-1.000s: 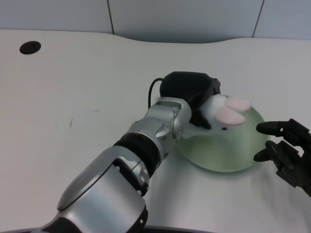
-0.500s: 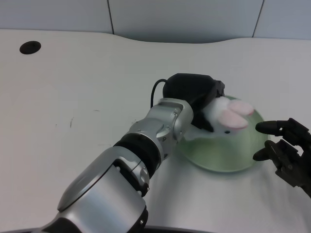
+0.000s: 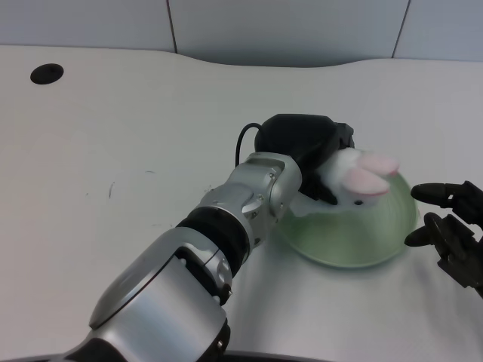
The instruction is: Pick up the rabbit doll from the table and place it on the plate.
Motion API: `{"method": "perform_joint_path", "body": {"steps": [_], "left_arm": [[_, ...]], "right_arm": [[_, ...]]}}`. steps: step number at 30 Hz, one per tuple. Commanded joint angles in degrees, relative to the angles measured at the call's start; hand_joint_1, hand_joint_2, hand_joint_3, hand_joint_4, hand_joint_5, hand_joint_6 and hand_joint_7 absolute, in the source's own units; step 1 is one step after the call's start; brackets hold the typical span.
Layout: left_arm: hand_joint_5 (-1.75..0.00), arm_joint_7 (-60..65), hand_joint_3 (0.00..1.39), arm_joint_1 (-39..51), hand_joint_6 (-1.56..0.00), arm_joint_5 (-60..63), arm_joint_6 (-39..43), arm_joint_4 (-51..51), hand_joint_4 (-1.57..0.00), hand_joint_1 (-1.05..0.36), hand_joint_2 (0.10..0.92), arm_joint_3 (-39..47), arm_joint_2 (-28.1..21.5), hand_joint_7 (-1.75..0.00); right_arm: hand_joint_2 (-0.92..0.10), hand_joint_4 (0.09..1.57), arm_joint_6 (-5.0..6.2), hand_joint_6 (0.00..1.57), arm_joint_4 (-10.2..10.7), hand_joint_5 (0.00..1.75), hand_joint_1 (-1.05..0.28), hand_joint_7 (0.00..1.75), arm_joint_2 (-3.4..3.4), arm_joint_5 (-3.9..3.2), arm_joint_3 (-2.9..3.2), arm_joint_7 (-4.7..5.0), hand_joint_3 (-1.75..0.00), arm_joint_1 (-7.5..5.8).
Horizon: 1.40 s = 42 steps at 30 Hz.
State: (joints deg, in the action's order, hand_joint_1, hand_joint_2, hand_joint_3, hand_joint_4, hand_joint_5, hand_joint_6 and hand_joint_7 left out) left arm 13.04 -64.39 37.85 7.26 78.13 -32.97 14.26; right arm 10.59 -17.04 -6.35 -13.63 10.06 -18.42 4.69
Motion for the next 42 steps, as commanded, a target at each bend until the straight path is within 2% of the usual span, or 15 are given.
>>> {"method": "perform_joint_path", "body": {"steps": [1,3,4,7,10,13,16,18,21,23,26,30,31,36,42], "left_arm": [[-1.06,-0.4,0.0,-0.1,-0.91,-0.1,0.0,0.2,-0.72,-0.21,0.841,0.2,3.9,-0.37],[-1.22,-0.6,0.0,-0.2,-0.97,0.3,-0.1,0.3,-0.74,-0.24,0.836,-0.1,4.0,-0.32],[-1.24,-0.9,0.0,-0.3,-0.98,0.3,-0.1,0.4,-0.74,-0.25,0.836,-0.2,4.1,-0.31],[-1.26,-1.3,0.0,-0.4,-1.01,0.3,-0.2,0.4,-0.74,-0.26,0.839,-0.3,4.2,-0.3],[-1.21,-2.7,0.01,-0.5,-1.01,0.4,-0.1,0.5,-0.73,-0.28,0.852,-0.5,4.1,-0.3],[-1.33,-4.2,0.0,-0.7,-0.83,0.2,-0.2,0.5,-0.66,-0.26,0.838,-0.5,4.0,-0.67],[-1.32,-4.3,0.0,-0.6,-0.65,0.7,0.3,0.5,-0.53,-0.36,0.803,-0.9,3.5,-0.79],[-1.04,-3.9,0.0,-0.4,-0.55,1.0,0.7,0.5,-0.43,-0.45,0.81,-1.2,3.3,-0.66],[-0.54,-3.9,0.0,-0.2,-0.49,1.1,1.2,0.5,-0.43,-0.53,0.839,-1.3,3.1,-0.22],[-0.35,-3.3,0.0,0.0,-0.43,1.3,2.0,0.5,-0.39,-0.55,0.845,-1.5,2.8,-0.06],[-0.23,-2.8,0.0,0.1,-0.28,1.9,2.5,0.5,-0.22,-0.62,0.853,-1.9,2.6,-0.01],[-0.26,-3.1,0.0,-0.4,-0.17,2.5,2.1,0.6,-0.04,-0.67,0.856,-2.3,2.5,0.0],[-0.11,-3.6,0.0,-0.6,-0.08,2.3,2.2,0.6,-0.02,-0.71,0.855,-2.1,2.4,0.0],[0.0,-5.7,0.0,-1.2,0.0,1.5,2.0,0.6,0.0,-0.75,0.851,-1.3,2.1,0.0],[0.0,-8.4,0.0,-2.4,0.0,-1.1,2.9,0.1,0.0,-0.77,0.855,2.1,-0.3,0.0]], "right_arm": [[-0.92,0.26,0.2,0.31,-0.7,1.53,-0.29,1.03,-0.67,-0.13,0.95,0.79,-0.5,-0.04],[-0.92,0.32,-1.74,0.33,0.1,1.53,-0.32,1.03,-0.51,-0.64,1.17,1.28,-0.48,0.04],[-0.92,0.33,-2.56,0.34,0.7,1.53,-0.33,1.03,-0.54,-0.52,1.15,1.64,-0.48,-0.01],[-0.92,0.34,-3.64,0.34,1.6,1.51,-0.34,1.04,-0.63,-0.14,1.07,2.14,-0.47,-0.17],[-0.92,0.36,-4.03,0.35,1.6,1.48,-0.34,1.03,-0.94,0.23,0.94,2.18,-0.47,-0.11],[-0.92,0.37,-4.19,0.35,1.6,1.45,-0.32,1.03,-1.06,0.37,0.93,2.13,-0.48,-0.06],[-0.92,0.37,-2.95,0.36,1.4,1.45,-0.34,1.03,-1.16,0.29,0.86,1.26,-0.48,-0.21],[-0.92,0.36,-2.07,0.36,0.5,1.48,-0.34,1.05,-1.06,-0.32,1.13,0.33,-0.49,0.01],[-0.92,0.35,-1.94,0.35,0.3,1.48,-0.36,1.06,-1.18,0.56,1.05,0.69,-0.48,0.05],[-0.92,0.34,-1.76,0.35,0.5,1.46,-0.36,1.06,-1.21,0.87,0.93,0.72,-0.48,-0.01],[-0.92,0.34,-2.44,0.35,0.9,1.46,-0.36,1.06,-1.07,0.4,1.03,0.56,-0.49,-0.05],[-0.92,0.36,-1.33,0.35,-0.1,1.48,-0.35,1.07,-1.14,0.48,1.09,0.18,-0.49,0.38],[-0.92,0.36,-1.45,0.35,-0.3,1.48,-0.36,1.07,-1.21,0.43,1.14,0.15,-0.49,0.52],[-0.92,0.36,-2.28,0.34,-0.6,1.5,-0.36,1.07,-1.22,-0.3,1.46,-0.16,-0.5,0.94],[-0.92,0.35,-2.38,0.34,-1.9,1.51,-0.35,1.07,-1.77,0.26,1.79,0.47,-0.49,1.96]]}}
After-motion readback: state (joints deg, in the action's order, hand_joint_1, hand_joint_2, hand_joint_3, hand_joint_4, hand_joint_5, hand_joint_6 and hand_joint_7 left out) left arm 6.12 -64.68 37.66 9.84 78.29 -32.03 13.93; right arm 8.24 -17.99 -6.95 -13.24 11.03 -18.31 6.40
